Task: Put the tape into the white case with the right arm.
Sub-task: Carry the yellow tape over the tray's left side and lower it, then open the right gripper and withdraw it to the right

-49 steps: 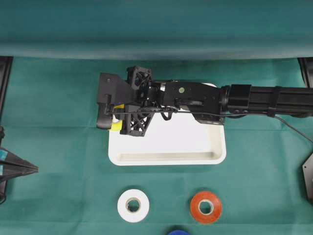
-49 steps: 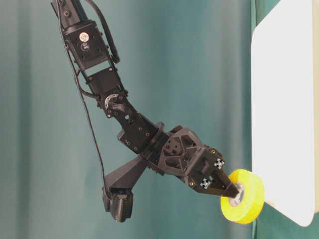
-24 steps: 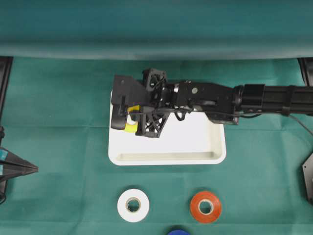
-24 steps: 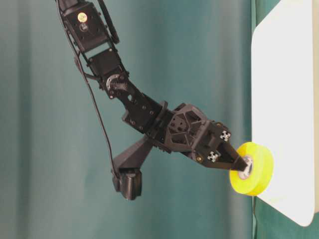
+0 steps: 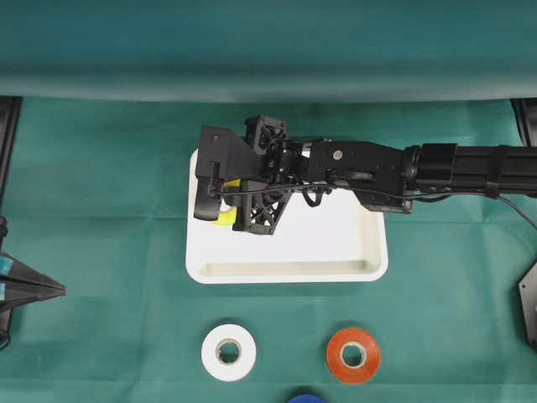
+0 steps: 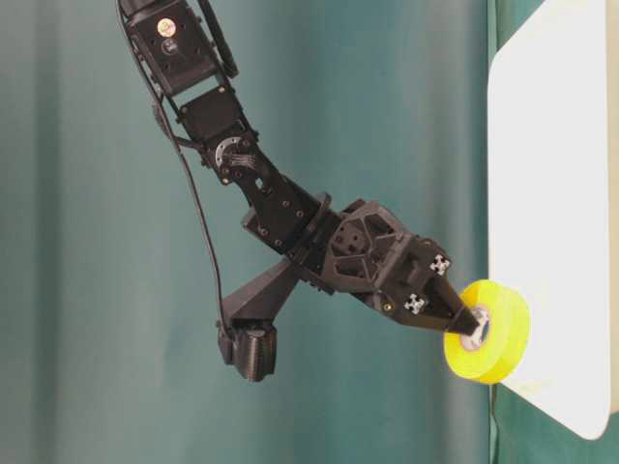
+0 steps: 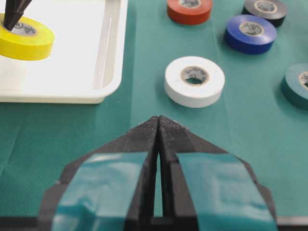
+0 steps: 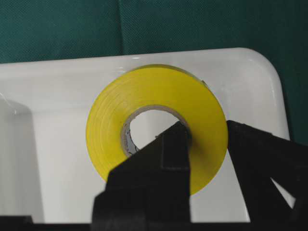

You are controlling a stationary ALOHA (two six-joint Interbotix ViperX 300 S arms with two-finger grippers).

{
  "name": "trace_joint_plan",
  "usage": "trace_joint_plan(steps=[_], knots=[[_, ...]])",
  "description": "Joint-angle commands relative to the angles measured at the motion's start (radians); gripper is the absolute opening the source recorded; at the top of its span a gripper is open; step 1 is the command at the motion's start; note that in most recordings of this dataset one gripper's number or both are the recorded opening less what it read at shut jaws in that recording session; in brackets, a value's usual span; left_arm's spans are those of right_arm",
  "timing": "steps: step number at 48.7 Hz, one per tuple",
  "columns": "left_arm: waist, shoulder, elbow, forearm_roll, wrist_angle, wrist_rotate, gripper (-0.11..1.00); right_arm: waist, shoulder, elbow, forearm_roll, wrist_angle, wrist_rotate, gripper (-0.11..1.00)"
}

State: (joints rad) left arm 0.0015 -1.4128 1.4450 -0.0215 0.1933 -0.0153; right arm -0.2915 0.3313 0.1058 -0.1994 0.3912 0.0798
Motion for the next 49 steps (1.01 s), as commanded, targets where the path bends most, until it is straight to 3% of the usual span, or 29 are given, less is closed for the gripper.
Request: trace_joint_plan(steps=[1,4,8,15,17,21,37,49], knots=[[0.003,0.009,-0.011,-0.002,-0.011,0.000,0.00,0.002,-0.049,-0.009,-0.002,-0.008,0.000,0.01],[0.003,0.009,-0.011,-0.002,-0.011,0.000,0.00,0.002,-0.051,-0.008,-0.003,-0.009,0.002,0.06],[0.003,0.009,-0.011,-0.002,-0.011,0.000,0.00,0.002,-0.049,-0.006,-0.005,-0.006,0.002,0.22],[0.003,0.009,-0.011,-0.002,-0.011,0.000,0.00,0.005,-0.051,-0.002,-0.005,-0.006,0.002,0.64],[0.003,0.009,-0.011,-0.002,-0.011,0.000,0.00,0.005,-0.051,0.000,-0.003,-0.006,0.002,0.72],[0.003,0.009,-0.011,-0.002,-0.011,0.000,0.00,0.006,-0.051,0.003,-0.003,-0.006,0.003,0.66],[0.002,0.009,-0.011,-0.002,-0.011,0.000,0.00,0.026,-0.091,0.046,-0.003,0.014,0.003,0.66],[0.003,0.009,-0.011,-0.002,-0.011,0.000,0.00,0.026,-0.235,0.222,-0.005,0.052,0.008,0.66]])
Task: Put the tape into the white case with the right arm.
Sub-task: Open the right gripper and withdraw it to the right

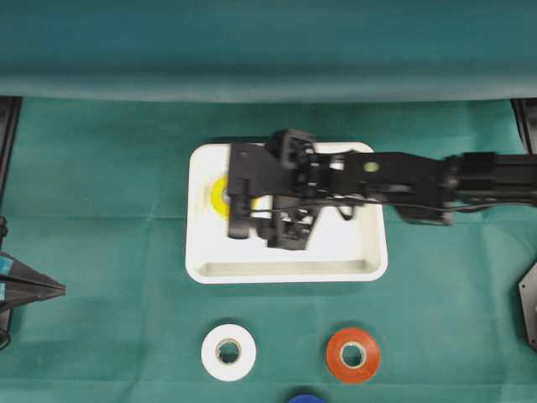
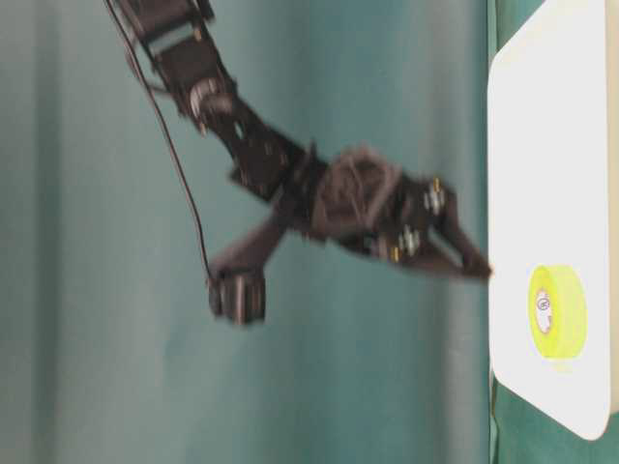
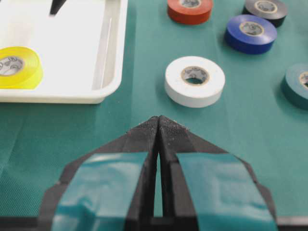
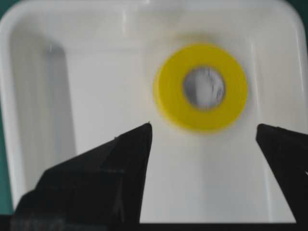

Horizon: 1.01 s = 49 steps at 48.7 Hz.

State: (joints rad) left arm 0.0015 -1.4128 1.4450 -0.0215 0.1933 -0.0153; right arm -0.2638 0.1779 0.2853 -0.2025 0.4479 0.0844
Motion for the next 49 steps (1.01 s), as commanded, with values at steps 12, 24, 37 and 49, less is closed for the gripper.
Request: trace_joint_plan(steps=[12,24,37,49], knots=[[0.003,0.009,-0.011,-0.002,-0.011,-0.002,0.00,0.000,-0.238,0.258,0.000,-0.078,0.037,0.66],[0.006,0.006,-0.011,-0.002,-0.009,0.000,0.00,0.000,-0.397,0.468,0.000,-0.233,0.051,0.66],[0.009,0.008,-0.011,-0.002,-0.011,0.000,0.00,0.000,-0.560,0.660,0.002,-0.351,0.055,0.65],[0.017,0.008,-0.003,-0.002,-0.020,0.000,0.00,0.000,-0.634,0.772,0.003,-0.436,0.110,0.65]])
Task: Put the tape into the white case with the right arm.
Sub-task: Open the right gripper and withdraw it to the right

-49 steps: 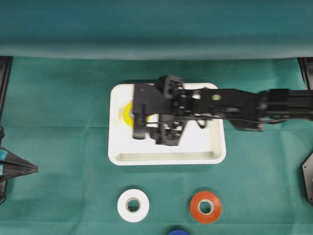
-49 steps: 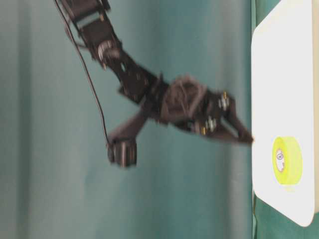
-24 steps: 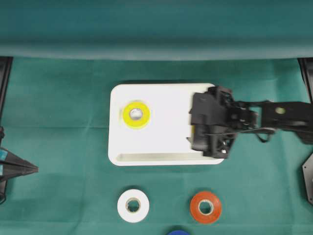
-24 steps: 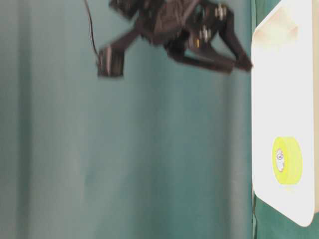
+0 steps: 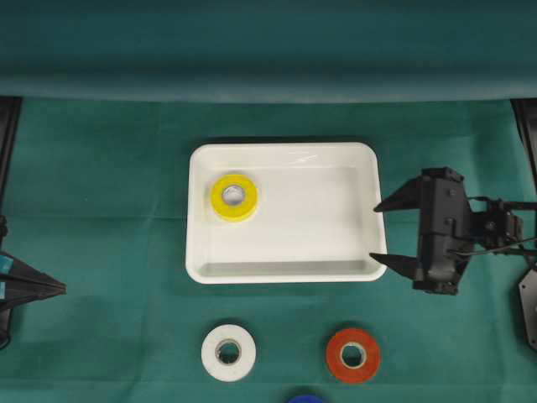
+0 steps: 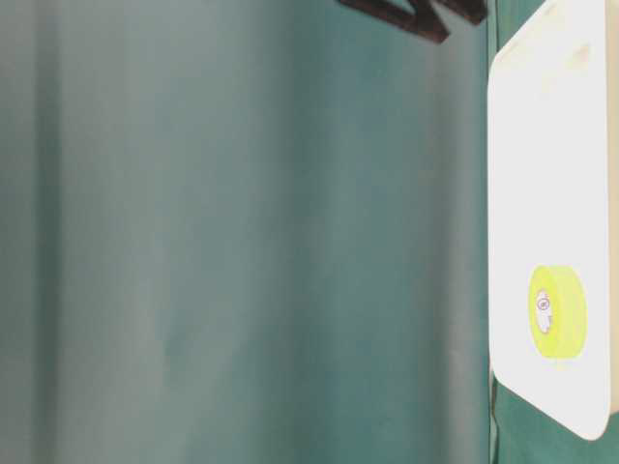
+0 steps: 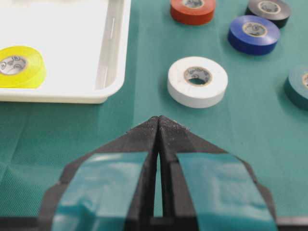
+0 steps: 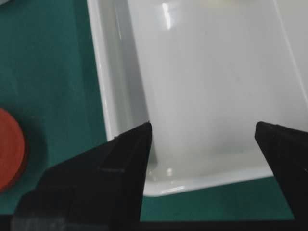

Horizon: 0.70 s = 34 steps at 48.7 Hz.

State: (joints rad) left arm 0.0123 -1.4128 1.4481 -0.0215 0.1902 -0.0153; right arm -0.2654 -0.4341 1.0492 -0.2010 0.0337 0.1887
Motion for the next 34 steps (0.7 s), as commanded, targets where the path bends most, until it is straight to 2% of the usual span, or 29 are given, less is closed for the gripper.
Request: trace_joint_plan(steps=[1,7,17,34], knots=[[0.008,0.008,-0.003,-0.002,-0.018,0.000,0.00,0.002,-0.023,0.012,0.002,-0.023,0.008,0.65],[0.012,0.008,-0.003,0.000,-0.021,0.000,0.00,0.031,-0.041,0.032,-0.002,-0.023,0.009,0.65],[0.014,0.008,-0.003,-0.002,-0.021,-0.002,0.00,0.172,-0.114,0.081,-0.002,-0.021,0.011,0.64],[0.015,0.008,-0.002,-0.002,-0.021,0.000,0.00,0.377,-0.331,0.222,-0.003,-0.020,0.008,0.64]])
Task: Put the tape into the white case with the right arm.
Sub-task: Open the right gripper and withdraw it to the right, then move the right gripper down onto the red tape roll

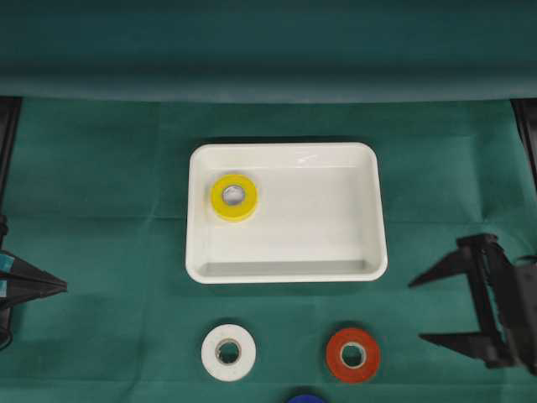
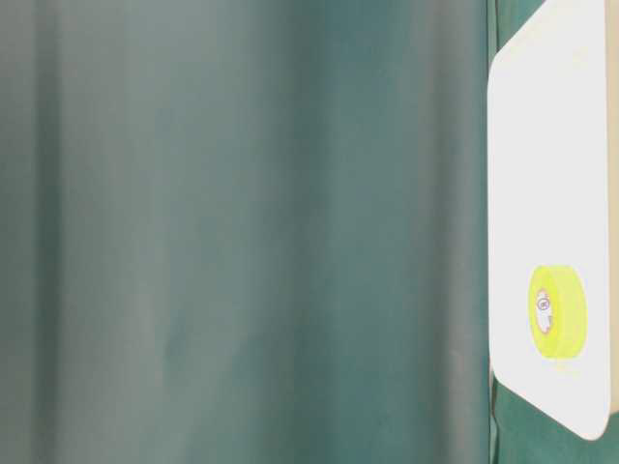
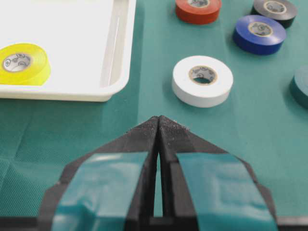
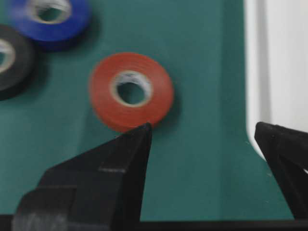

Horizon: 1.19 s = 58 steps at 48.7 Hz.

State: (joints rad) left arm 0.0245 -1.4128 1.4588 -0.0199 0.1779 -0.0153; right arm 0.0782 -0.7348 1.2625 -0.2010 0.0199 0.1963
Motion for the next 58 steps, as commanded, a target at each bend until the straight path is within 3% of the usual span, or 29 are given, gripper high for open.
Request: trace_joint_plan(steps=[1,12,29,43,58], knots=[[0.003,0.008,-0.012,-0.003,-0.009,0.000,0.00,0.043,-0.038,0.014,-0.003,-0.008,0.000,0.64],[0.002,0.008,-0.012,-0.002,-0.009,0.000,0.00,0.074,-0.071,0.054,-0.006,-0.006,-0.002,0.64],[0.003,0.008,-0.012,-0.003,-0.009,0.000,0.00,0.080,-0.035,0.031,-0.046,-0.012,-0.002,0.64],[0.003,0.008,-0.012,-0.003,-0.011,0.000,0.00,0.138,0.186,-0.084,-0.046,-0.025,-0.002,0.64],[0.003,0.008,-0.012,-0.002,-0.011,0.000,0.00,0.146,0.417,-0.236,-0.046,-0.035,-0.008,0.64]])
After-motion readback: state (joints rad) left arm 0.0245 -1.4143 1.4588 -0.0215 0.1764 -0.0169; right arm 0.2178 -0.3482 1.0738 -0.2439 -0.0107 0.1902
